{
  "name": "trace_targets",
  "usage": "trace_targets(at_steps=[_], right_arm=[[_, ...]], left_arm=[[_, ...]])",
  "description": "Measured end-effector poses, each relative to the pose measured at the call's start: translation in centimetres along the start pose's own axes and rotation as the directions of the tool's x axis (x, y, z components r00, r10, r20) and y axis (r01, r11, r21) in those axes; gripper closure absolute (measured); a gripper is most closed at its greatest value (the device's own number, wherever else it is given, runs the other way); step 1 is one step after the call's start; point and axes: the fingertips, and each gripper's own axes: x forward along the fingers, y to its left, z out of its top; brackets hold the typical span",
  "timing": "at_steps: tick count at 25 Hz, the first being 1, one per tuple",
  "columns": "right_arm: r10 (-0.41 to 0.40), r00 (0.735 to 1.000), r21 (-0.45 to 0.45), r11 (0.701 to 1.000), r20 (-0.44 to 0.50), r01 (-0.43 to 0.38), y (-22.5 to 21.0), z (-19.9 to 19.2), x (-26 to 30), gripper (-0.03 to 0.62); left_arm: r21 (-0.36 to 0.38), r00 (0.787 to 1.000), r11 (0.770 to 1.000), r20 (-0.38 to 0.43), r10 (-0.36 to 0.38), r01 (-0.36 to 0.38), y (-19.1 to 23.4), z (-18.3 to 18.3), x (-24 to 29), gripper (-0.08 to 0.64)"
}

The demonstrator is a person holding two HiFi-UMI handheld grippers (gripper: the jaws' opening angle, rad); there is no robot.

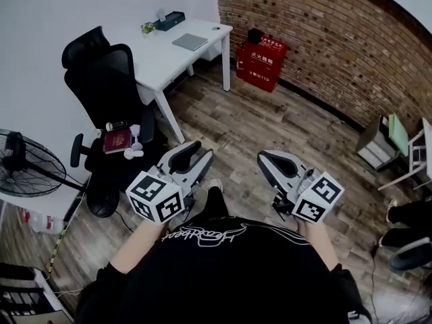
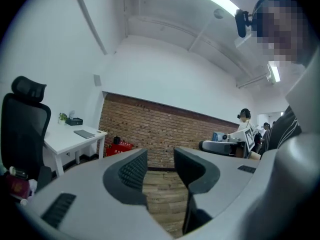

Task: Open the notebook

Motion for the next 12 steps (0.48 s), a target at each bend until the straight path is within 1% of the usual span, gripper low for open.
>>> trace_targets(at_steps=[1,5,8,12], right_arm=[[0.001,1.0,0.003,1.0,-0.005,-0.001,-0.5,-0.2,0.5,0.594],[0.011,1.0,0.015,1.0,-0.029,-0.011,-3.2,-0.6,3.7,0.594],[0.02,0.998,0.026,0.999,-0.053,-0.019,-5.9,-0.9,7.0,0.594],[0.031,0.995,0.059,0.998,-0.096,-0.025,-10.6,-1.9,12.4,0.594]], left_arm=[[-0.007,1.0,1.0,0.007,0.004,-0.004,0.8,0.0,0.4,0.37],[-0.003,0.998,0.999,0.04,0.042,-0.042,5.2,0.4,2.3,0.325],[-0.003,0.998,0.999,0.024,0.054,-0.054,8.9,0.2,4.6,0.291],[-0.036,0.998,0.997,-0.014,0.065,-0.066,14.8,-0.4,8.1,0.265]])
